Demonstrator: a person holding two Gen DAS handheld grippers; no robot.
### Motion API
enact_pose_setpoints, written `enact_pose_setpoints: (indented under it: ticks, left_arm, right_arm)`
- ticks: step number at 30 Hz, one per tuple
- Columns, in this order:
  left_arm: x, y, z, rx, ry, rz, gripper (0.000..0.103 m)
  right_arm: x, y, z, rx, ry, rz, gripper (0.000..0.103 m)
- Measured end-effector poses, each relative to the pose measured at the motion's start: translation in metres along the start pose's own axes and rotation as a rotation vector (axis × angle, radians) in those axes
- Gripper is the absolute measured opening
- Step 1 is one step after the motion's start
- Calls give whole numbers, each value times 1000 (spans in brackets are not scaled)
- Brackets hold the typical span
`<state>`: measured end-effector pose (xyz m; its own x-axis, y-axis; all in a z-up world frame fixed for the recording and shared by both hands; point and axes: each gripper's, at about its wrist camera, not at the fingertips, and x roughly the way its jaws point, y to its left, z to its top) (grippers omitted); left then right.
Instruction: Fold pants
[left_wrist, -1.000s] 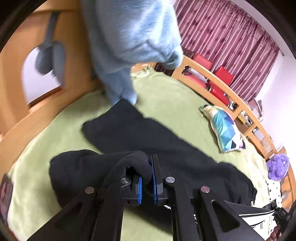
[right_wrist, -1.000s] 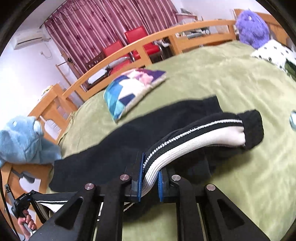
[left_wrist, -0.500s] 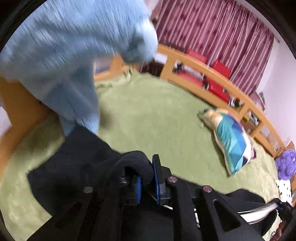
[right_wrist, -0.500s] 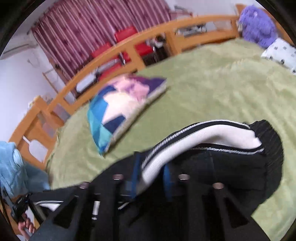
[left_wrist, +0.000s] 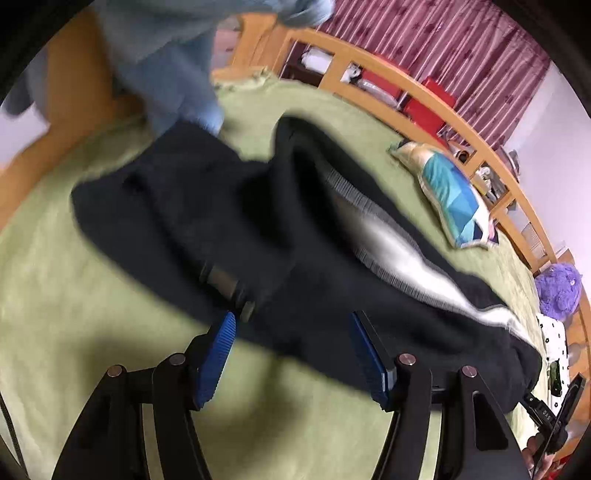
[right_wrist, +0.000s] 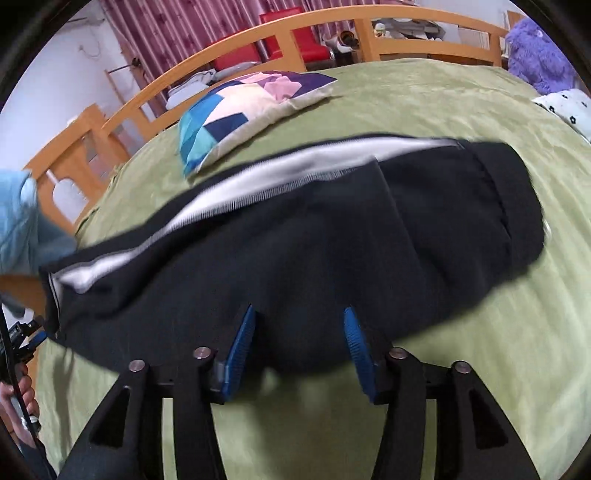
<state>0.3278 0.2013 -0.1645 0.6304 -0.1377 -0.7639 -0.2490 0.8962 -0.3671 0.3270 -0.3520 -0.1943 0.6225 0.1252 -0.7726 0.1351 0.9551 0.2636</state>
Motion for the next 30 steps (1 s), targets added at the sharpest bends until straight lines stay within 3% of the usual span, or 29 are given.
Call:
enact_pose_setpoints:
  ticks: [2, 6, 13, 17, 20, 21, 22, 23, 24, 26, 30]
  left_arm:
    - [6, 8, -12, -26, 31, -16, 62]
    - [30, 20, -27, -109, 94, -95, 62]
    - [63, 20, -17, -192, 73, -164, 62]
    - [78, 11, -4, -215, 54, -154, 65]
    - [83, -1, -1, -191, 43, -117, 64]
    - [85, -5, -1, -183, 42, -91, 61]
    - [86, -9, -2, -170, 39, -53, 49]
    - [86, -13, -2, -149, 41, -22, 37]
    - [87, -16, -3, -133, 43, -17, 31]
    - [83, -22, -4, -97, 53, -13, 19]
    - [58, -39, -9, -34, 30, 24, 13]
  right_arm:
    - [-7, -11, -17, 21, 0, -15, 67]
    - [-6, -42, -30, 137, 17, -1, 68]
    - [16, -86, -20, 380, -21, 117, 73]
    - [39, -93, -4, 453, -42, 145, 76]
    - [53, -84, 15, 447, -67, 99, 76]
    - [58, -79, 20, 443, -77, 76, 74]
    - [61, -74, 24, 435, -92, 50, 70]
    - [63, -71, 27, 425, -97, 29, 53]
    - [65, -65, 29, 400, -94, -2, 28]
    - [62, -64, 30, 389, -109, -16, 20]
    - [36, -72, 21, 441, -148, -18, 15]
